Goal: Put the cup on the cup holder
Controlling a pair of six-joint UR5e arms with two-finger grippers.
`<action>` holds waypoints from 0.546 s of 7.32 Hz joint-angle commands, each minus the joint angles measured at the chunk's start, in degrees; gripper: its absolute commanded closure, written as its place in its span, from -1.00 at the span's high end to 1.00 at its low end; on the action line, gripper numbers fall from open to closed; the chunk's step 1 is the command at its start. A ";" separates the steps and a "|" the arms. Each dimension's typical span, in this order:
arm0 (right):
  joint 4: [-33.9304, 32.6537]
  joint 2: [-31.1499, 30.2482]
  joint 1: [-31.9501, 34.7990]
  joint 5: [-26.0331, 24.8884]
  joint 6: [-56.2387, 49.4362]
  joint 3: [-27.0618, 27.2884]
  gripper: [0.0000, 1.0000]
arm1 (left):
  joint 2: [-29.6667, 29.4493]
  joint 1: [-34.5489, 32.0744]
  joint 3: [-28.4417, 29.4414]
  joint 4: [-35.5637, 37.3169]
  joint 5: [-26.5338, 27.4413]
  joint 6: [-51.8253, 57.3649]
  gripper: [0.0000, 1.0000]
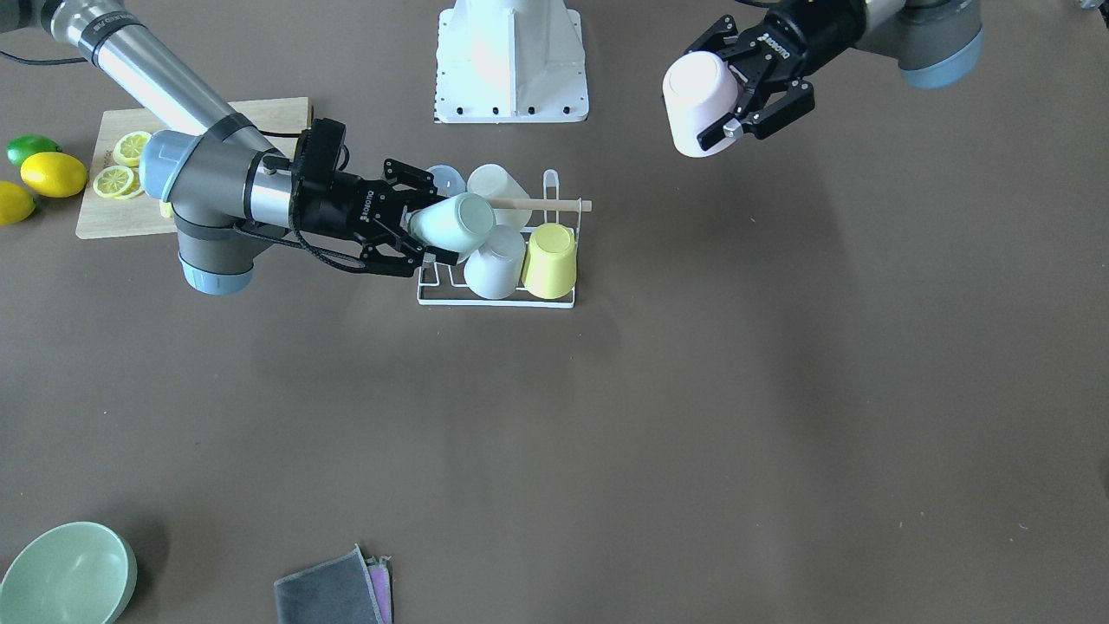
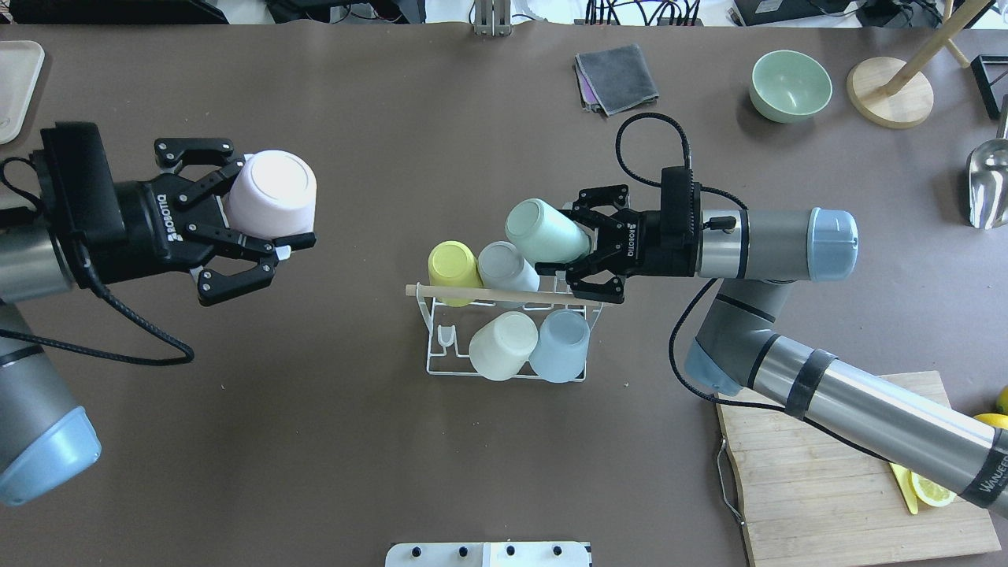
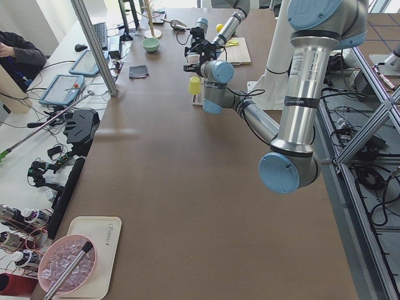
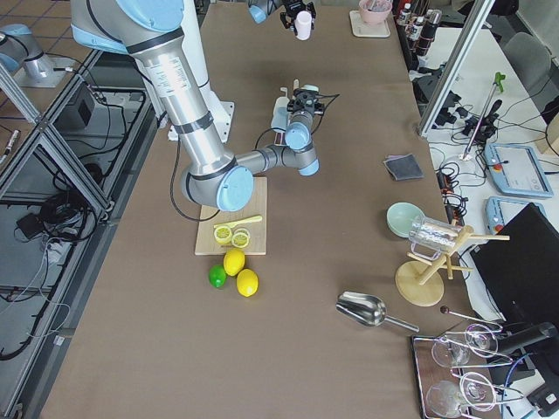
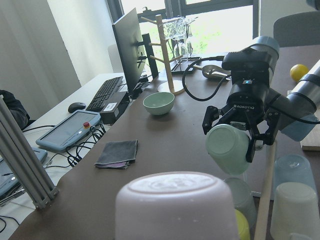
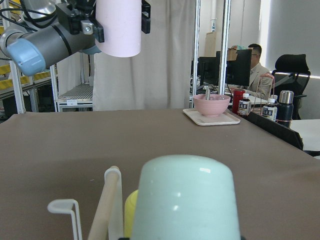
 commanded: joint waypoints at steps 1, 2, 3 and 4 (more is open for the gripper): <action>-0.02 -1.55 -0.47 0.03 -0.10 1.48 -0.45 | -1.12 8.36 2.56 -10.00 8.25 -0.14 -0.70; -0.02 -1.90 -0.47 0.03 -0.01 1.49 -0.45 | -2.70 9.61 6.06 -15.52 9.32 -0.14 -0.68; 0.07 -2.25 -0.47 0.30 -0.18 1.57 -0.45 | -4.45 10.67 9.14 -18.45 9.42 -0.06 -0.68; 0.15 -2.43 -0.30 0.47 -0.19 1.75 -0.45 | -4.99 12.25 11.52 -19.00 11.59 -0.06 -0.68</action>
